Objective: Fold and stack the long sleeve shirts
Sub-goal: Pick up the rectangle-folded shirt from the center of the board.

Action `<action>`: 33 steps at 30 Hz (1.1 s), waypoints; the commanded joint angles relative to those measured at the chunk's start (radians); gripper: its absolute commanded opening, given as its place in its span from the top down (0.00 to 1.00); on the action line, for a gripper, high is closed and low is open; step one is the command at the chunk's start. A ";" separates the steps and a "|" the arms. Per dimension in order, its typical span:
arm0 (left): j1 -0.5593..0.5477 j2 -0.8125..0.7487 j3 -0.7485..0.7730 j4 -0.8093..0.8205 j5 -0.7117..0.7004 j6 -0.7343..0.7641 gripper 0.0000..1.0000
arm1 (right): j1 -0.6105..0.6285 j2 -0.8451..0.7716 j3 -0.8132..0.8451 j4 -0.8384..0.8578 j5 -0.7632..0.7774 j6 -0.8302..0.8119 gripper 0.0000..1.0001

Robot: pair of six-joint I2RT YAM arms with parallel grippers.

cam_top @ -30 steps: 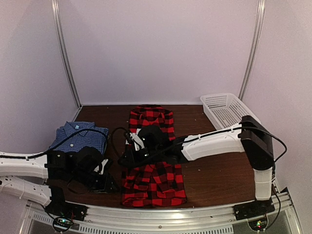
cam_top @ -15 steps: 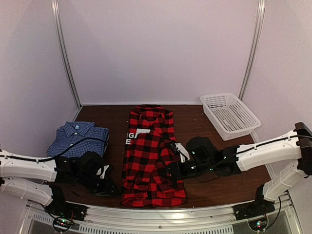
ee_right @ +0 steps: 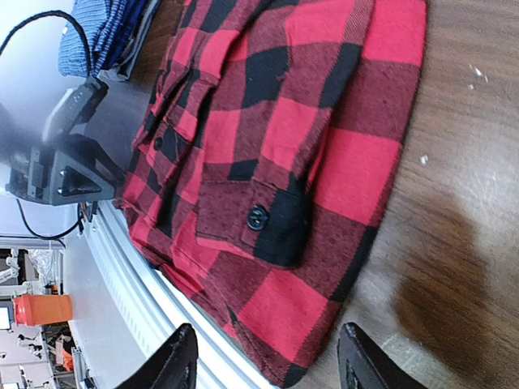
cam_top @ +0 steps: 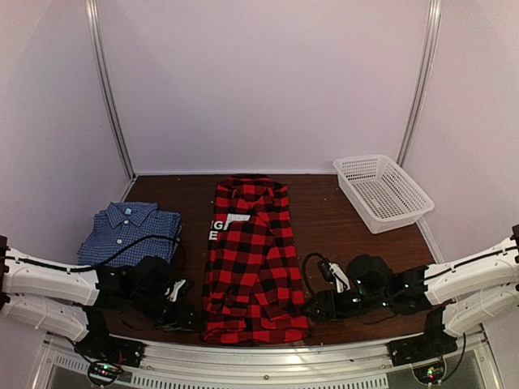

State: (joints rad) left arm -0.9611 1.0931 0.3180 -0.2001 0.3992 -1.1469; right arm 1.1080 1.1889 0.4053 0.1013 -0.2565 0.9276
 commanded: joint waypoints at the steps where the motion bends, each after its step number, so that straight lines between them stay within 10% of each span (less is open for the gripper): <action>1: 0.003 0.026 -0.010 0.049 0.026 -0.003 0.57 | -0.004 0.015 -0.053 0.089 -0.033 0.057 0.40; 14: -0.023 0.083 -0.018 0.123 0.027 -0.037 0.60 | 0.015 0.123 -0.103 0.236 -0.085 0.108 0.40; 25: -0.028 0.086 -0.013 0.124 0.034 -0.025 0.87 | 0.050 0.176 -0.108 0.265 -0.101 0.146 0.43; 33: -0.024 0.047 -0.001 0.046 -0.034 0.010 0.61 | 0.041 0.140 -0.116 0.254 -0.029 0.159 0.40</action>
State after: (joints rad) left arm -0.9836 1.1568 0.3164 -0.1173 0.4133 -1.1572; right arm 1.1507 1.3460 0.3054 0.3634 -0.3328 1.0737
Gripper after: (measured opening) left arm 0.324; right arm 0.594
